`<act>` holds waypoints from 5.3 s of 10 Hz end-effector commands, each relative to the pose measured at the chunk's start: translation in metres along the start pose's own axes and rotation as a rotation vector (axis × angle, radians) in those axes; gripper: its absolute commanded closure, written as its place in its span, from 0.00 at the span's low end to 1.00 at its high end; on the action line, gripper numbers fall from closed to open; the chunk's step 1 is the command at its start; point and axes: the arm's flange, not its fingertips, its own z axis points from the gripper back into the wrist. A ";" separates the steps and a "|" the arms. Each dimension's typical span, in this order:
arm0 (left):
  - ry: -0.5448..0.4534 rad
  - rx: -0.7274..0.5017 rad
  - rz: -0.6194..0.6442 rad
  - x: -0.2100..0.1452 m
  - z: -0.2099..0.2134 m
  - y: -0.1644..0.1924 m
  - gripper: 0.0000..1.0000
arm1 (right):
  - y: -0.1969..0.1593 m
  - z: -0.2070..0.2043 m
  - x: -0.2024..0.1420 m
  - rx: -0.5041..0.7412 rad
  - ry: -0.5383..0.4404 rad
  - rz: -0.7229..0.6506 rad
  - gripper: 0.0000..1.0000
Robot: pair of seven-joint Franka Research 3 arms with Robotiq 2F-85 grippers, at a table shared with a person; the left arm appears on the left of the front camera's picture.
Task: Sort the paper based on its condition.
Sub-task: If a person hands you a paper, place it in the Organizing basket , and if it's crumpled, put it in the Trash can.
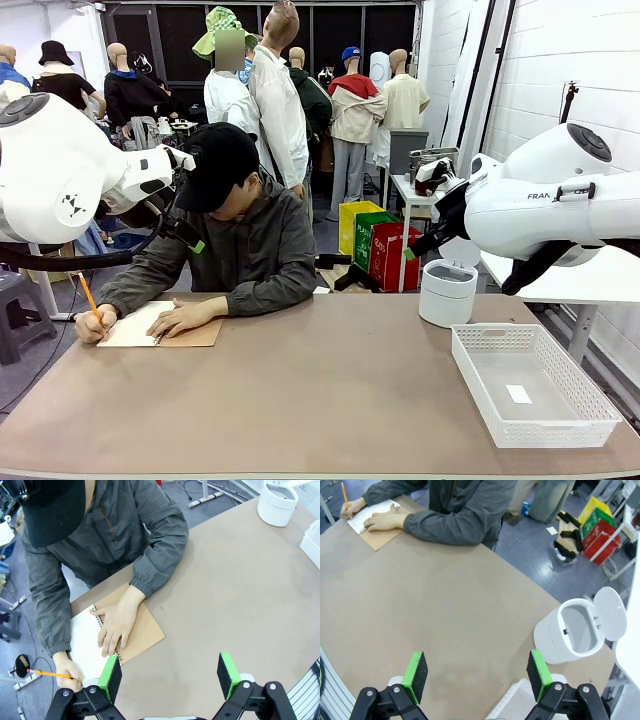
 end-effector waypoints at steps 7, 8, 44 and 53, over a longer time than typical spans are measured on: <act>-0.003 -0.002 -0.001 0.000 0.001 0.001 0.00 | 0.000 0.000 0.000 0.001 0.000 -0.001 0.00; -0.003 -0.002 -0.001 0.000 0.001 0.001 0.00 | 0.000 0.000 0.000 0.001 0.000 -0.001 0.00; -0.003 -0.002 -0.001 0.000 0.001 0.001 0.00 | 0.000 0.000 0.000 0.001 0.000 -0.001 0.00; -0.003 -0.002 -0.001 0.000 0.001 0.001 0.00 | 0.000 0.000 0.000 0.001 0.000 -0.001 0.00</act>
